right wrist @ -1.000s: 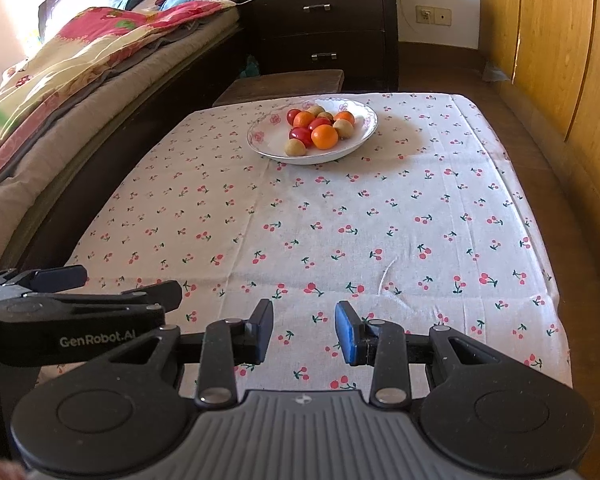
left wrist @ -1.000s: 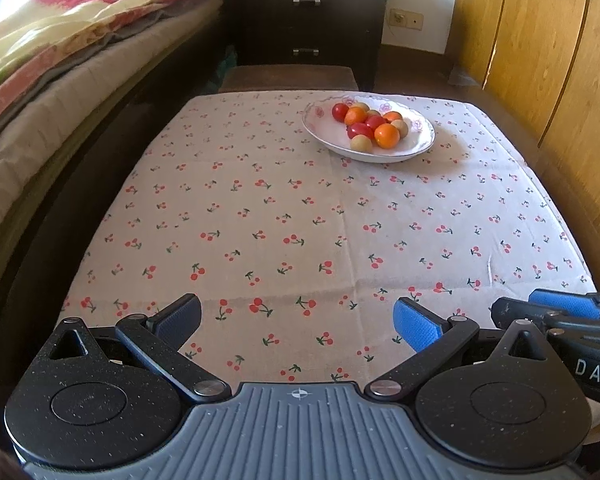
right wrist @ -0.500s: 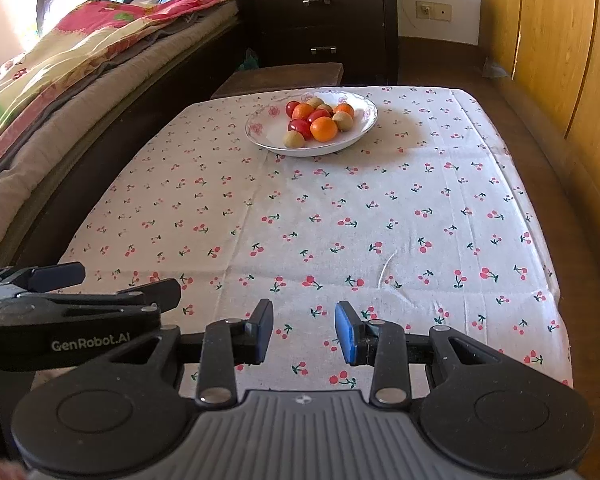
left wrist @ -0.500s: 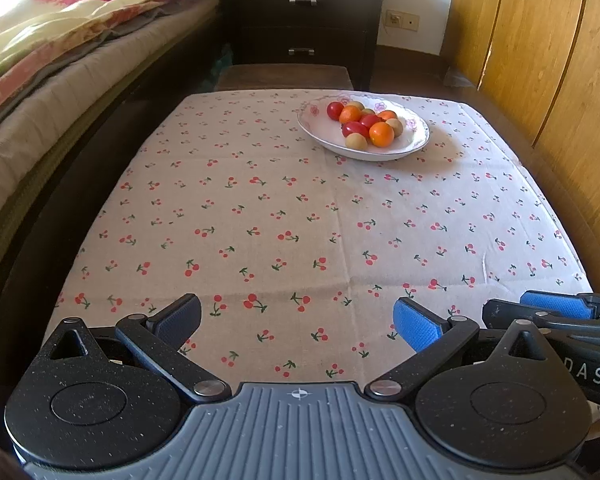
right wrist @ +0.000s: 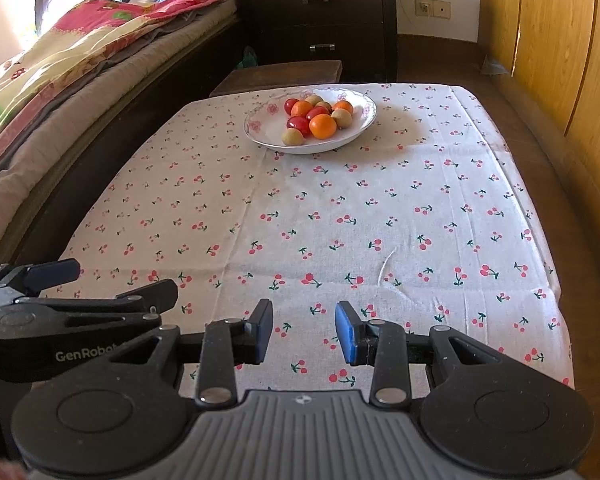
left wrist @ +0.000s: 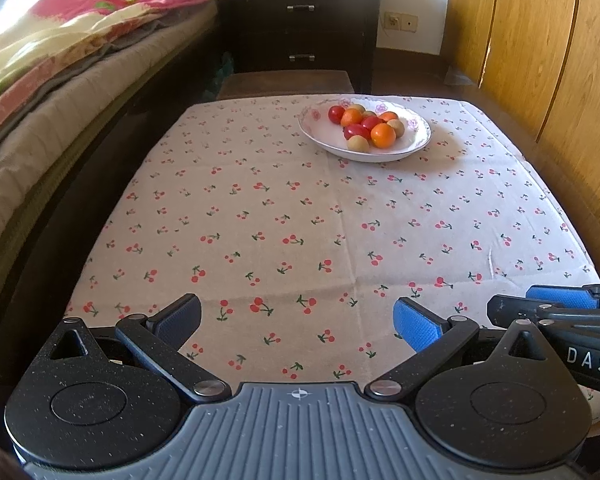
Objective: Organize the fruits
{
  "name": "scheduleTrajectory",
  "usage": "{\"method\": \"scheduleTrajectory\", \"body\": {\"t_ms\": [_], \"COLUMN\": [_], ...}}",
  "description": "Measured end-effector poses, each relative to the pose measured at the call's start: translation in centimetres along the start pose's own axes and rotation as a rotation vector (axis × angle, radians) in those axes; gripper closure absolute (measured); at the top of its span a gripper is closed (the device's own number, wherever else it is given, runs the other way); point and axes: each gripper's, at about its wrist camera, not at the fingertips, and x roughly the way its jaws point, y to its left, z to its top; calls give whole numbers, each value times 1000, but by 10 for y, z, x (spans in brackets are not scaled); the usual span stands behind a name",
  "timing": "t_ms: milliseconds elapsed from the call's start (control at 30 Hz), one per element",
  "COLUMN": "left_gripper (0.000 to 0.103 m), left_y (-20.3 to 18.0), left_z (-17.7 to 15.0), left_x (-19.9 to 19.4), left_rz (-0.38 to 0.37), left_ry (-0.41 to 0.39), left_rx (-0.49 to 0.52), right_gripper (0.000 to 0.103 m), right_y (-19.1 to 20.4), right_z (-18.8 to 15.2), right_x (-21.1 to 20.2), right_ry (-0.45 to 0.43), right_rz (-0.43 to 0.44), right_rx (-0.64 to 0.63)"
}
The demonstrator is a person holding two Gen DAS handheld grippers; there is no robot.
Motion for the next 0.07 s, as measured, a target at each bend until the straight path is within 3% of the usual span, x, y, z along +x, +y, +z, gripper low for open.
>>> {"method": "scheduleTrajectory", "body": {"t_ms": [67], "left_gripper": [0], "left_y": [0], "left_z": [0], "left_x": [0], "left_rz": [5], "left_ry": [-4], "left_rx": [5], "right_gripper": [67], "right_y": [0], "right_z": [0], "right_x": [1], "right_ry": [1], "right_rz": [0], "right_rx": [1]}}
